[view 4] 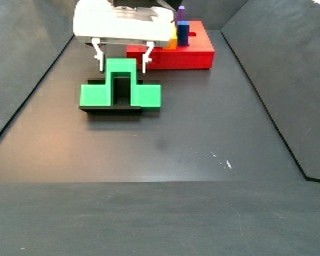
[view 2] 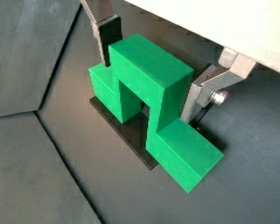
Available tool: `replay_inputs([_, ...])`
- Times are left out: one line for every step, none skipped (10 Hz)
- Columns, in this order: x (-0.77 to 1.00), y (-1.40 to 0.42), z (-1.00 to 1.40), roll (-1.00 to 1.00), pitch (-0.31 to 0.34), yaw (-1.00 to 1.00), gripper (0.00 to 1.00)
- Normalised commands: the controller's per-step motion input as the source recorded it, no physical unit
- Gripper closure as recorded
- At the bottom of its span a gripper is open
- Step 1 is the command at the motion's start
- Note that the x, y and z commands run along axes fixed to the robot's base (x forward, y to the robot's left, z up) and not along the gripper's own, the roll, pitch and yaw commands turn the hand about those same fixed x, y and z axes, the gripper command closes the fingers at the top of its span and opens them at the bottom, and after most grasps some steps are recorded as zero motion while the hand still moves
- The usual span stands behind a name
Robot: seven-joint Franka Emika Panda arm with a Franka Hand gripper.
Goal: Pick up the green object. Move up. Place the green object on the fixture. Regrasp the green object. Move to above the board. Insert the green object.
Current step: Regrasp the green object.
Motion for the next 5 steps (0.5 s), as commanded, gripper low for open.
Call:
replay_inputs([0.00,0.00,-0.13,0.03,-0.006,0.00,0.00])
replay_inputs([0.01,0.00,-0.13,0.07,0.000,0.00,0.00])
replay_inputs([0.06,0.02,-0.18,0.10,0.000,0.01,0.00])
replay_inputs([0.07,0.01,-0.07,0.08,0.000,0.03,0.00])
replay_inputs([0.00,0.00,0.00,0.02,0.000,0.00,0.00])
